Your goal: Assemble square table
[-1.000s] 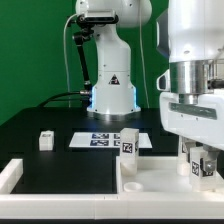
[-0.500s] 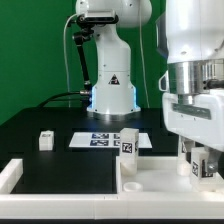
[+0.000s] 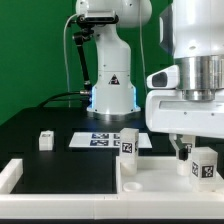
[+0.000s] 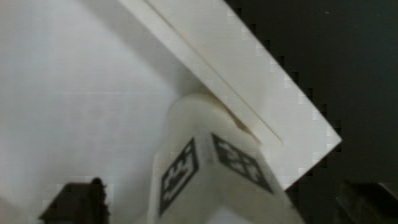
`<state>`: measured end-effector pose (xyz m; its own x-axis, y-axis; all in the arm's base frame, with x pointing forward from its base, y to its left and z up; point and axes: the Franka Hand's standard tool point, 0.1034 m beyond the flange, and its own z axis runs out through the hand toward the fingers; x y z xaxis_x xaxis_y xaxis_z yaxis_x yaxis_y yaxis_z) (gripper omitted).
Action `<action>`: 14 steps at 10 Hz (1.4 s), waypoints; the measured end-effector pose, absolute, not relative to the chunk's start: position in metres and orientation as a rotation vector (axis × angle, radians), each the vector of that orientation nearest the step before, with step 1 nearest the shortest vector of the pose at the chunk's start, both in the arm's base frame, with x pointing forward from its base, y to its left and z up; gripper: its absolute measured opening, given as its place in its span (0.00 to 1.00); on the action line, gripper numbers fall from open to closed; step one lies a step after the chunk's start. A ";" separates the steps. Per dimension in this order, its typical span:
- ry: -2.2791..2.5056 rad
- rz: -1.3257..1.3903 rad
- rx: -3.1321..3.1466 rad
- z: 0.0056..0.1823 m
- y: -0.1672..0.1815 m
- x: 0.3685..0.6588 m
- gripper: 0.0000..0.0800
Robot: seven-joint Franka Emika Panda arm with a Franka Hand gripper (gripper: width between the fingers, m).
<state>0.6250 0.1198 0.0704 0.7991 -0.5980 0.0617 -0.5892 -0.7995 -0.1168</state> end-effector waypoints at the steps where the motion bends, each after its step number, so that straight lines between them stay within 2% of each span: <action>1: 0.795 -0.163 -2.949 0.071 0.118 0.626 0.81; 3: 0.096 -0.229 -3.103 0.071 0.116 0.631 0.81; 4: -0.030 -0.234 -3.113 0.071 0.115 0.632 0.81; 5: 0.054 -0.232 -3.109 0.070 0.115 0.632 0.81; 7: 0.073 -0.232 -3.108 0.070 0.115 0.632 0.49; 8: 0.199 -0.230 -3.096 0.070 0.115 0.632 0.36; 10: 0.376 -0.226 -3.071 0.070 0.115 0.632 0.36; 14: 1.165 -0.156 -2.843 0.070 0.114 0.631 0.36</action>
Offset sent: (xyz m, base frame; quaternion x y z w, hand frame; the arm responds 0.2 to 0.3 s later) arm 0.0107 0.0177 -0.0027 0.0158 -0.0244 -0.4136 0.9100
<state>0.6311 0.1142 0.0703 0.7082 -0.7026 0.0690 -0.6960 -0.7112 -0.0989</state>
